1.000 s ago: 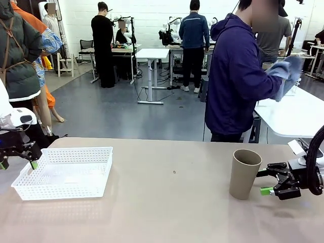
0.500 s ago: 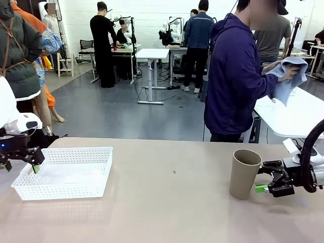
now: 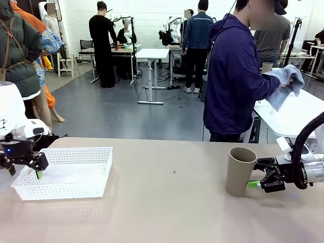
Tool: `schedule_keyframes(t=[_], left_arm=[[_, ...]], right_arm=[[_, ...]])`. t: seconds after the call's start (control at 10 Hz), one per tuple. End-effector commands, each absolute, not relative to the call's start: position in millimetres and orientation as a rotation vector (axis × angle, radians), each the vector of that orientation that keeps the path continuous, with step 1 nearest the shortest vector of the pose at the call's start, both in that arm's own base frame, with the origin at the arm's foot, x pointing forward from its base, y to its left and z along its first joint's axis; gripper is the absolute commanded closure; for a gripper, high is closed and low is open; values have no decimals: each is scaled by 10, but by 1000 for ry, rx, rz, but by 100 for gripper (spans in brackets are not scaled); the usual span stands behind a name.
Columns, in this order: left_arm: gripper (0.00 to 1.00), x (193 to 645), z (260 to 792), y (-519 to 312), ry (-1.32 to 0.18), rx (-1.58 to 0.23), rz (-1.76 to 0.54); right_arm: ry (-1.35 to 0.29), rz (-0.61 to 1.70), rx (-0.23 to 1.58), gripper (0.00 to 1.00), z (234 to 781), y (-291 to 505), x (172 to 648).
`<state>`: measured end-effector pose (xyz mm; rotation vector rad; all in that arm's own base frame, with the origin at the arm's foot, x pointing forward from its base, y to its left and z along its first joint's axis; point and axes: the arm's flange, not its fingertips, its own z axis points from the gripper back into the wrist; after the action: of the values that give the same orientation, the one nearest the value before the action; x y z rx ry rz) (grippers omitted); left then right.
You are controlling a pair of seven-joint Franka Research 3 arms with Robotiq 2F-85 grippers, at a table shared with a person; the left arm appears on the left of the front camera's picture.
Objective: Clean and organize the cups into the basket.
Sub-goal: Pick up the Organizing basket and move it to the center of the table, then pick up the Reusable plastic cup from the right side of the table and place it inside the Organizing basket.
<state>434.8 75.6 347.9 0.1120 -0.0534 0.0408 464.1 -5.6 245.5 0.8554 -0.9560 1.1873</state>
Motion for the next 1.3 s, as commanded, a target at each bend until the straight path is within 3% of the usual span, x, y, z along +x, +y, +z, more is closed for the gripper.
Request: schedule_keyframes(t=[0.0,0.9,1.0,1.1,1.2], left_arm=[[0,4383,3460,717,-56,148,58],[0,4431,3398,690,0,143,66],[45,4433,3400,699,0,130,55],[54,4439,3406,705,4,120,61],[99,4440,3405,707,7,119,58]], right_arm=[[-969,1223,899,0,2400,63,4664],[-981,1331,1046,0,2404,375,4622],[-975,1341,1074,0,2389,393,4628],[-978,1344,1094,59,2394,386,4631],[-974,1353,1104,59,2393,378,4627]])
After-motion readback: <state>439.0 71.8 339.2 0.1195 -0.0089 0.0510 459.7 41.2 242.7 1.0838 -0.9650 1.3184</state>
